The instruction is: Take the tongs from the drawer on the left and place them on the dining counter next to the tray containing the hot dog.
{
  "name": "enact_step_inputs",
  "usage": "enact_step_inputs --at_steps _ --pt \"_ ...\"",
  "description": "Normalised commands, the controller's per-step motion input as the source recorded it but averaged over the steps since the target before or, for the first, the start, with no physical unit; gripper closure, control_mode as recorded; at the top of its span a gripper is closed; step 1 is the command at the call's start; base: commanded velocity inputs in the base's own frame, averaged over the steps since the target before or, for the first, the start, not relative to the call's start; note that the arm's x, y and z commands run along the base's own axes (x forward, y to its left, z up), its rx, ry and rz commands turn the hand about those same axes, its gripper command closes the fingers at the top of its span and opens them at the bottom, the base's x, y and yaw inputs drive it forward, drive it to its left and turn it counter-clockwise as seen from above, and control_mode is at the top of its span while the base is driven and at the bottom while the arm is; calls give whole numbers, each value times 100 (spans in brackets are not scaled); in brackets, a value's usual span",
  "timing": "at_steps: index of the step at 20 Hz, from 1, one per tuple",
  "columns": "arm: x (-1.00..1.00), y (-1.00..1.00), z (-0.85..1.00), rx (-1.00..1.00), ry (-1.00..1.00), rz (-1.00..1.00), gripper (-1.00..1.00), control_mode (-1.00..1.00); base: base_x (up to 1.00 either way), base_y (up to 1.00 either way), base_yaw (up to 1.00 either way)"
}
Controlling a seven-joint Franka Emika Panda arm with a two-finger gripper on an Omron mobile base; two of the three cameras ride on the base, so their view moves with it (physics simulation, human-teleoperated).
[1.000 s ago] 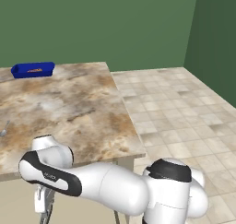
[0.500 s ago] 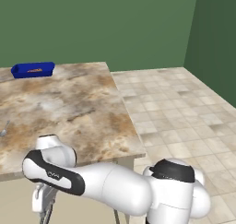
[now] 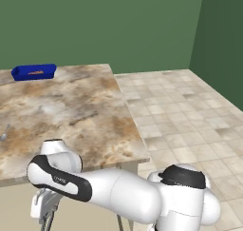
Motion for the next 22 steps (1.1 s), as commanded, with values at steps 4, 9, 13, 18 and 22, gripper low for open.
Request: enact_step_inputs --at_steps 4,9,13,18,22 --pt "-6 0 0 -1 0 -11 -100 -100 0 0 0" --pt "-5 0 0 -2 0 -10 -100 -100 0 0 0" --pt "0 0 0 -4 0 -11 -100 -100 0 0 0" --pt "0 0 0 -5 0 -15 -100 -100 0 0 0" --pt "0 0 0 -7 1 -16 -100 -100 0 0 0"
